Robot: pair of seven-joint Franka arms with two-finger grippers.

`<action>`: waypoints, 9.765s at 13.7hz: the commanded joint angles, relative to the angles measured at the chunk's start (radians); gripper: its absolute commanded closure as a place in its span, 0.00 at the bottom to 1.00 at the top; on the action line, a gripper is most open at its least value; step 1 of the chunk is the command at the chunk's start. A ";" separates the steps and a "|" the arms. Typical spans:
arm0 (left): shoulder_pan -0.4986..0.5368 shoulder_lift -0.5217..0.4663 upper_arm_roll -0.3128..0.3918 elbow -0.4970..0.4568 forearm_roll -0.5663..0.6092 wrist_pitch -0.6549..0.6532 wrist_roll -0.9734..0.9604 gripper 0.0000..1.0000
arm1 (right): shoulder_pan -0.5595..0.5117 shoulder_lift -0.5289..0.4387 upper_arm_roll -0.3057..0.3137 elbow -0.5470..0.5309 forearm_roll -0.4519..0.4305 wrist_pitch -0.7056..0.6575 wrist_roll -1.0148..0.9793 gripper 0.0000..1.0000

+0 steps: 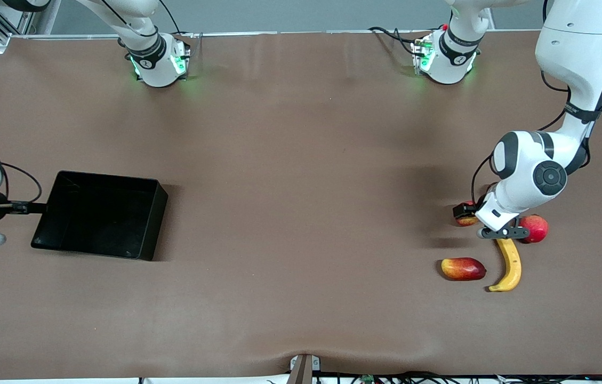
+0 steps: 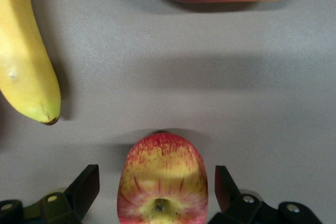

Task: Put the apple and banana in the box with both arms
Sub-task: 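Grasp the apple with the left gripper while the right gripper grips the box rim, then lift the apple with the left gripper while the right gripper drags the box, then carry the apple over the box while the right gripper releases and retracts, then release the apple into the box and move the left gripper to the banana, then grasp the yellow banana with the left gripper, then carry the banana with the left gripper over the box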

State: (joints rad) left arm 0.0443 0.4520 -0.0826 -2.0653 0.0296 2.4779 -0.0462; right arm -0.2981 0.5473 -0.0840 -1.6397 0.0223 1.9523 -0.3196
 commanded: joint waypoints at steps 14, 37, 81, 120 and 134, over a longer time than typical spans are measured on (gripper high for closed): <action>0.006 -0.191 -0.057 0.092 0.016 -0.273 0.012 1.00 | -0.009 -0.030 0.024 0.059 0.010 -0.165 -0.045 1.00; -0.173 -0.069 -0.302 0.439 0.018 -0.476 -0.593 1.00 | 0.823 0.063 0.030 0.113 0.384 0.025 0.682 1.00; -0.168 0.090 -0.292 0.562 0.174 -0.387 -0.776 0.00 | 0.381 -0.467 -0.168 0.240 0.013 -0.566 0.200 0.00; 0.122 0.208 -0.691 0.591 0.431 -0.462 -0.716 1.00 | 0.234 -0.604 0.096 0.100 -0.051 -0.458 0.266 0.00; -0.360 0.438 -0.528 0.734 0.429 -0.179 -1.061 1.00 | 0.232 -0.602 0.099 0.101 -0.047 -0.466 0.271 0.00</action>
State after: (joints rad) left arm -0.2864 0.8554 -0.6375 -1.3724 0.4594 2.2626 -1.0941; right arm -0.0498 -0.0530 -0.0033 -1.5493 -0.0215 1.4999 -0.0647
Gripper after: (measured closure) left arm 0.661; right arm 0.000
